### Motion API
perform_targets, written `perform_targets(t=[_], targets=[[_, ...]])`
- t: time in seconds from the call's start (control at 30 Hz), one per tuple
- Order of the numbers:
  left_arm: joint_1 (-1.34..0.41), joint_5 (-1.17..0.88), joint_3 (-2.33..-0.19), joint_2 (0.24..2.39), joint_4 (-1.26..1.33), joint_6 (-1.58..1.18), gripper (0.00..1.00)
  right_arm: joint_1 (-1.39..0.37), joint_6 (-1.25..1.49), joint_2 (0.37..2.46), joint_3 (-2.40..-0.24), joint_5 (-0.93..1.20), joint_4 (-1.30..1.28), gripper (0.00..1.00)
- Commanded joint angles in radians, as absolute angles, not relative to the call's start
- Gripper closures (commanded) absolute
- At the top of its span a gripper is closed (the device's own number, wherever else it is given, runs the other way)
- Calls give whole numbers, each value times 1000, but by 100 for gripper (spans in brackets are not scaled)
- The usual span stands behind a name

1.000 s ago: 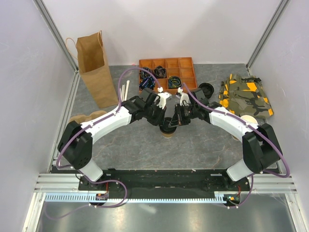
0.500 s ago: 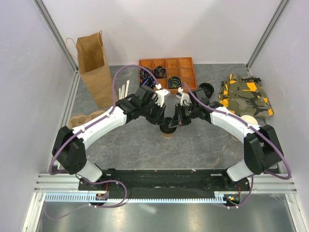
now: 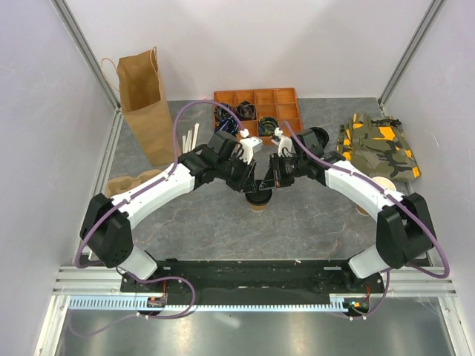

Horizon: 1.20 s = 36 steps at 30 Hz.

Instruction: Pack the takeout coffee

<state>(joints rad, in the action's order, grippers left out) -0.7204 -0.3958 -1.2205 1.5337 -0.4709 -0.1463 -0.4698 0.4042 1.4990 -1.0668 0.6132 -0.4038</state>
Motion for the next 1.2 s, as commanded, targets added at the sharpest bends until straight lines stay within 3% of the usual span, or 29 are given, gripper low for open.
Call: perform_targets(t=[0.0,0.43,0.6,0.7,0.73,0.87,0.9,1.07,1.17], targets=[[-724,-413,-1181,1566,-420,-176,72,-442,390,1557,-1088,583,-367,83],[-712,-445,-1169,1568,-405,-181,71,-440,399,1575,-1081,620,-368,81],[-704,-483,-1244,1499,-425,-170,54,-442,380,1539,-1163,656,-396,74],[-677,-521,-1258,1450,-457,-179,44,-443,353,1493,-1198,660,-414,63],[-667,-528,-1253,1434,-459,-190,41,-442,338,1482,-1200,651,-419,54],[-602,-534,-1200,1330,-476,-222,28,-463,238,1428,-1200,549,-489,31],[-595,-517,-1169,1313,-489,-230,17,-475,221,1422,-1195,510,-506,29],[-586,-431,-967,1165,-427,-288,13,-515,201,1364,-1099,365,-528,18],[-584,-462,-807,1077,-310,-347,12,-546,192,1329,-1031,348,-505,2]])
